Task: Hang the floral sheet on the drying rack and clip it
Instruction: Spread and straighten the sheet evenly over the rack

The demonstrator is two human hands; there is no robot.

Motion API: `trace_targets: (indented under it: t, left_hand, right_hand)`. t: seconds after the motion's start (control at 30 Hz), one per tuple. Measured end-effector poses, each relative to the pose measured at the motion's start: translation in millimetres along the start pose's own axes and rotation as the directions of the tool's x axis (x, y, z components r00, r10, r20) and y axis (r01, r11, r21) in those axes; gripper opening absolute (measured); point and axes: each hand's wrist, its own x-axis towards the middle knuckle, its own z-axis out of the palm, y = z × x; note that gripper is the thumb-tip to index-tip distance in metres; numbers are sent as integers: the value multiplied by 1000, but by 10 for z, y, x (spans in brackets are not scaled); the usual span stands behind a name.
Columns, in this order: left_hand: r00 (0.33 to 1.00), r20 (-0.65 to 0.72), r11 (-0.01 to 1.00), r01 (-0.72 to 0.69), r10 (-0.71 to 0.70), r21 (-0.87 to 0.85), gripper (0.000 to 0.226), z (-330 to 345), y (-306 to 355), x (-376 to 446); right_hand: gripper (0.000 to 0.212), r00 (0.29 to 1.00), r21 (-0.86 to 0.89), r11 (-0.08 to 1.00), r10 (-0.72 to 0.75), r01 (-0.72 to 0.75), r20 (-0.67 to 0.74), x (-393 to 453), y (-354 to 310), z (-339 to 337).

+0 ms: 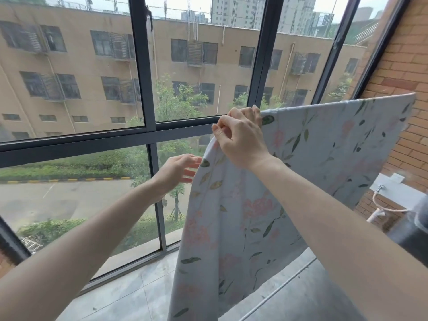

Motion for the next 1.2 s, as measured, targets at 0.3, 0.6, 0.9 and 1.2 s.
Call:
trace_targets:
  t: [0.3, 0.6, 0.9, 1.2]
  left_hand:
    - [972, -10, 840, -196, 233, 507, 16, 70, 117, -314]
    - [867, -82, 694, -332, 491, 639, 41, 139, 859, -188]
    - [885, 187, 242, -311, 427, 919, 78, 765, 1396, 222]
    - [893, 196, 78, -248, 405, 966, 72, 1497, 1506, 672]
  right_hand:
    - [22, 998, 54, 997, -60, 58, 26, -73, -6, -106]
    - [38, 972, 77, 970, 226, -231, 63, -40, 591, -492]
    - [60, 948, -35, 975, 220, -218, 229, -200, 1044, -990]
    - [63, 849, -112, 905, 425, -411, 313, -877, 2146, -1318]
